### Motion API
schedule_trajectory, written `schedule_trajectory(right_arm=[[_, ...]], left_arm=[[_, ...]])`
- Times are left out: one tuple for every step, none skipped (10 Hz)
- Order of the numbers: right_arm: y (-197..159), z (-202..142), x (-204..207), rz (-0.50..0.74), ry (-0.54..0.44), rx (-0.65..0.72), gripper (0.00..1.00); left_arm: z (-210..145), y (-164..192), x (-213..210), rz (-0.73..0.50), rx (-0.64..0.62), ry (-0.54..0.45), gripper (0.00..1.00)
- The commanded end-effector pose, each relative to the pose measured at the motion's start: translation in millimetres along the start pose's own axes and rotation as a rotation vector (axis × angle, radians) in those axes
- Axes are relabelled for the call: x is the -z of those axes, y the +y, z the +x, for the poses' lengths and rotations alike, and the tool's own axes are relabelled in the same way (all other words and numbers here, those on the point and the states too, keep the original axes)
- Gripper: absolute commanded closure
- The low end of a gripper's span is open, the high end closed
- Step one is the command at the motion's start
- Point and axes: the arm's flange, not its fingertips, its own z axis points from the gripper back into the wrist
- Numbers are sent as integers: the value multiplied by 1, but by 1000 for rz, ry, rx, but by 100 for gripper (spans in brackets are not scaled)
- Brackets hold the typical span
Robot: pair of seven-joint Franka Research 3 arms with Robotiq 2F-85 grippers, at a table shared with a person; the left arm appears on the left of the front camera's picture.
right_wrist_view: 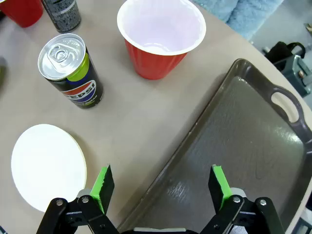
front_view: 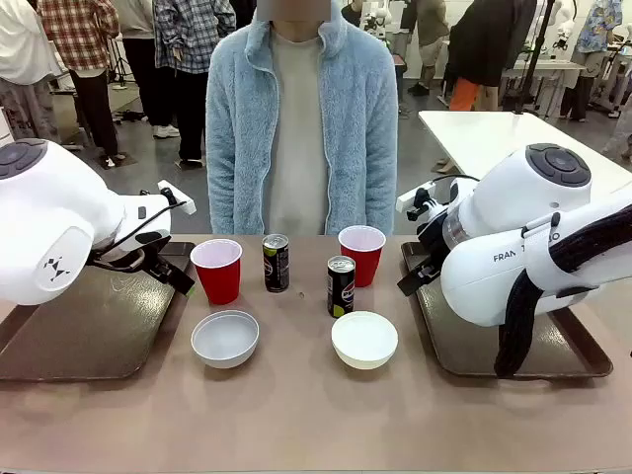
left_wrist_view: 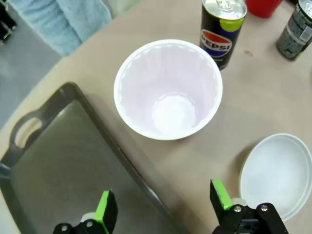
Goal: Prepare tableware on both trays.
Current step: Pick up a Picnic Bowl from the table and place it on a Handle tray.
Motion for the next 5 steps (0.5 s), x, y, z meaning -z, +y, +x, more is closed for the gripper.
schedule_trajectory(right_arm=[[0,0,0,0,0,0,0],[0,0,0,0,0,0,0],[0,0,0,0,0,0,0],[0,0,0,0,0,0,0],[0,0,0,0,0,0,0]], left_arm=[[0,0,0,0,0,0,0],[0,0,0,0,0,0,0],[0,0,0,0,0,0,0],[0,0,0,0,0,0,0],[0,0,0,0,0,0,0]])
